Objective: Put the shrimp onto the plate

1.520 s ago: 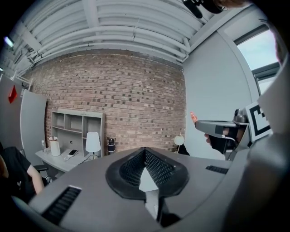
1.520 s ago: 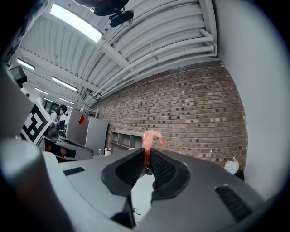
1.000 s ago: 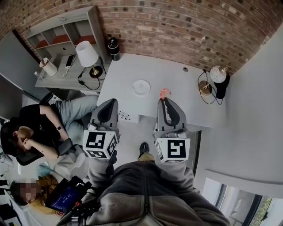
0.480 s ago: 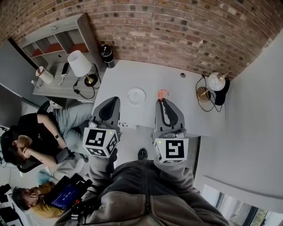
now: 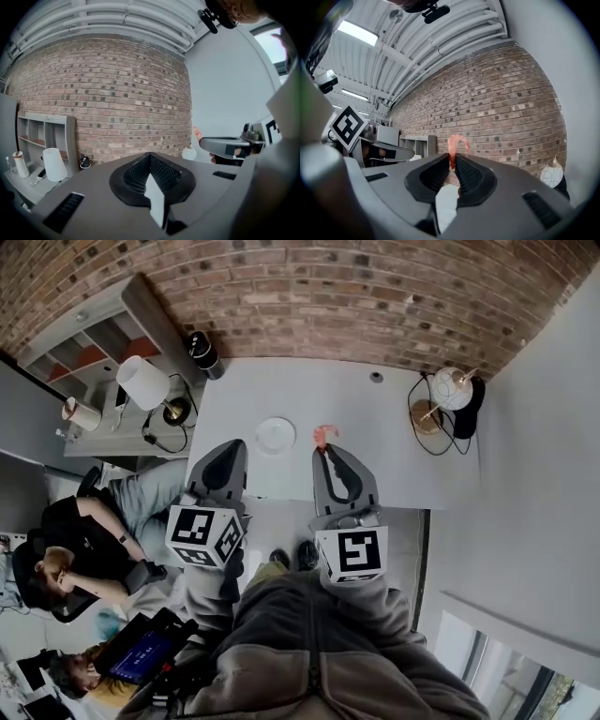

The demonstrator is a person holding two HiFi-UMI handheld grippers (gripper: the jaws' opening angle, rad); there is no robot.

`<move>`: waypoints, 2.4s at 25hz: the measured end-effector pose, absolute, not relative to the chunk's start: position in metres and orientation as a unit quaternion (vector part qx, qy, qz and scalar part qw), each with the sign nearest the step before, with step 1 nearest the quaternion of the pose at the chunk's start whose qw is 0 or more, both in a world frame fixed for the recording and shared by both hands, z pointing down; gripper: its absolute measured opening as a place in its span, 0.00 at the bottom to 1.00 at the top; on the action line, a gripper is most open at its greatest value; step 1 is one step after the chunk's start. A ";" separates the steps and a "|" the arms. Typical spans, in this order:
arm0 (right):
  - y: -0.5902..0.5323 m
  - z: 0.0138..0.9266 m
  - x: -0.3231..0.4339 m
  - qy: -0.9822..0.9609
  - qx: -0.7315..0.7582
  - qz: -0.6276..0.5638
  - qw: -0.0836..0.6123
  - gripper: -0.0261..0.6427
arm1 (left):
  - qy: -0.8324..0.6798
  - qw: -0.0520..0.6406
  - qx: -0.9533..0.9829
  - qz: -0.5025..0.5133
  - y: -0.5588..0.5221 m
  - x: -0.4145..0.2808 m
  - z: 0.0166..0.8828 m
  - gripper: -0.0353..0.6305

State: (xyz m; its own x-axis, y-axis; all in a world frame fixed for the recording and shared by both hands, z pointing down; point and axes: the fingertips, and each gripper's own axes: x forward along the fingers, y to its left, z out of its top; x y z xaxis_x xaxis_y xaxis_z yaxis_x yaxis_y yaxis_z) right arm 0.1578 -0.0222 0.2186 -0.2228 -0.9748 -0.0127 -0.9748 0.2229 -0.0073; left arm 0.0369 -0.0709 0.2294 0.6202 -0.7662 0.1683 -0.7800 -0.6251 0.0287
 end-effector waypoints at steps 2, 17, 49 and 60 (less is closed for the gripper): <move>-0.021 0.224 0.160 0.781 -0.624 -0.003 0.001 0.09 | -0.421 0.057 0.903 0.069 -0.072 0.043 0.234 0.06; -0.046 0.252 0.157 0.775 -0.629 -0.049 -0.019 0.09 | -0.423 0.082 0.897 0.096 -0.095 0.030 0.269 0.06; -0.103 0.426 0.068 0.796 -0.556 -0.171 -0.165 0.09 | -0.439 0.234 0.847 0.189 -0.110 -0.048 0.455 0.06; -0.117 0.491 0.066 0.790 -0.542 -0.203 -0.201 0.09 | -0.440 0.272 0.825 0.228 -0.105 -0.063 0.517 0.06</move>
State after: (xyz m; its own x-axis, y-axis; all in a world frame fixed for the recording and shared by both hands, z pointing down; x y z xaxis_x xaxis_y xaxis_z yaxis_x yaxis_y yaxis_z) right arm 0.0663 -0.1170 0.4911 -0.3309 -0.7751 0.5383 -0.9386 0.3295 -0.1026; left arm -0.0629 -0.1046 0.5171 0.5085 -0.6018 0.6158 -0.8501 -0.4648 0.2477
